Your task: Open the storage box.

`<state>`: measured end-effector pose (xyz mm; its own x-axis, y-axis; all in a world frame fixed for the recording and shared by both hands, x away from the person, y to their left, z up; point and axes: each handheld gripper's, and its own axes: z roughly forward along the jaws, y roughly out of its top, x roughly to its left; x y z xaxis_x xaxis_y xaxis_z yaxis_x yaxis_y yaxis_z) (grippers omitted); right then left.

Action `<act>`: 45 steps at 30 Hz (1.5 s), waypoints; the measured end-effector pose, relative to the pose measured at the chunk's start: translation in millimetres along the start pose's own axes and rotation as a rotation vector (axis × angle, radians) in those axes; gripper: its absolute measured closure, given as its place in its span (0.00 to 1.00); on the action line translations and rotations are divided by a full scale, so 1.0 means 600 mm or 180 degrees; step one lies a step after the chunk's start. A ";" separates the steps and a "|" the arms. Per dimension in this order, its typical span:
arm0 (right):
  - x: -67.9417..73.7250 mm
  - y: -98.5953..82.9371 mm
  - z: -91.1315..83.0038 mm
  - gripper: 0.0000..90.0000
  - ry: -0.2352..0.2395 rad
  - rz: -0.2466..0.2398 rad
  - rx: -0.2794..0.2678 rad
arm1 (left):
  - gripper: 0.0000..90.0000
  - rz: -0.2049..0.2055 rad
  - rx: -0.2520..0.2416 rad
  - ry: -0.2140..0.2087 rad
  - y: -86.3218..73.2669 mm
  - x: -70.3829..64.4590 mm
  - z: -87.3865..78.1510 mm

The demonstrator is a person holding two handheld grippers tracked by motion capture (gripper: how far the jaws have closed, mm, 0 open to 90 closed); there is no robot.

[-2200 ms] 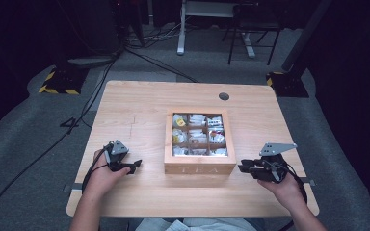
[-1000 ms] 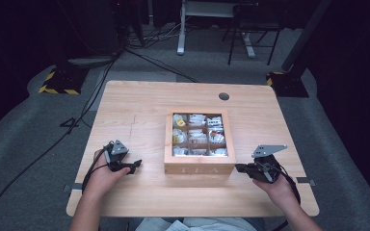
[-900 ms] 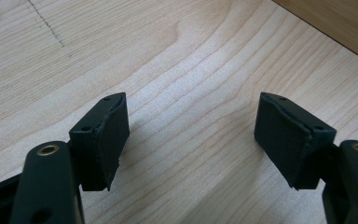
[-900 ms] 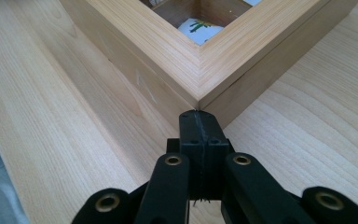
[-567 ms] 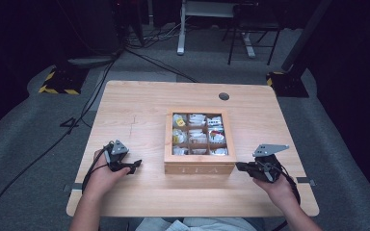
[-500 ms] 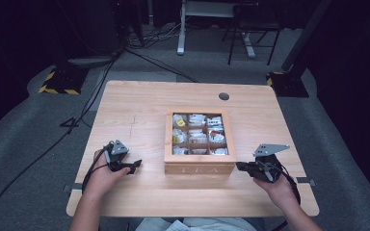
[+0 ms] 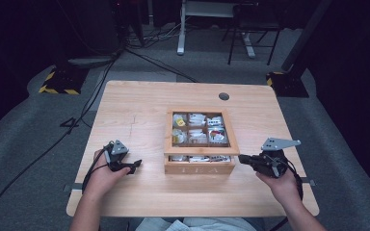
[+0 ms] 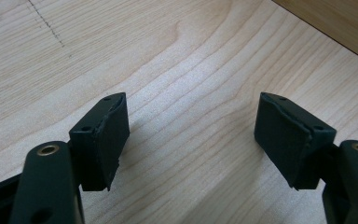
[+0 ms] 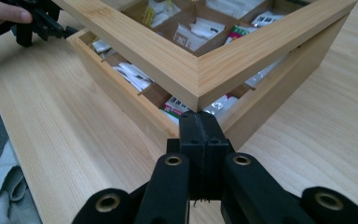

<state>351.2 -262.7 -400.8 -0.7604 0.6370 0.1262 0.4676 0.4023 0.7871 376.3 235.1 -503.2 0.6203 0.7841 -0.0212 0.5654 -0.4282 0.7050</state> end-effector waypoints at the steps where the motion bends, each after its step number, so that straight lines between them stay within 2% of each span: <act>1: 0.000 0.002 -0.001 1.00 -0.0008 -0.0006 -0.0009 | 0.30 0.0008 0.0001 0.0003 0.000 0.000 0.000; 10: 0.001 0.012 -0.007 1.00 -0.0047 -0.0002 -0.0182 | 0.30 0.0000 -0.0001 0.0003 0.000 0.000 0.000; 20: -0.004 0.029 -0.010 1.00 -0.0049 0.0094 -0.0449 | 0.30 -0.0001 -0.0002 0.0004 0.000 0.000 0.000; 28: -0.005 0.040 -0.012 1.00 -0.0100 0.0083 -0.0565 | 0.30 0.0000 -0.0002 0.0004 0.000 0.000 0.000; 45: -0.002 0.076 -0.004 1.00 -0.0353 -0.0053 -0.0875 | 0.30 -0.0001 0.0000 0.0024 0.001 0.000 0.001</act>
<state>372.5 -246.6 -363.7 -0.7061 0.7058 0.0570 0.3042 0.2297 0.9245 376.8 234.4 -503.1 0.6160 0.7876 -0.0162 0.5656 -0.4278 0.7050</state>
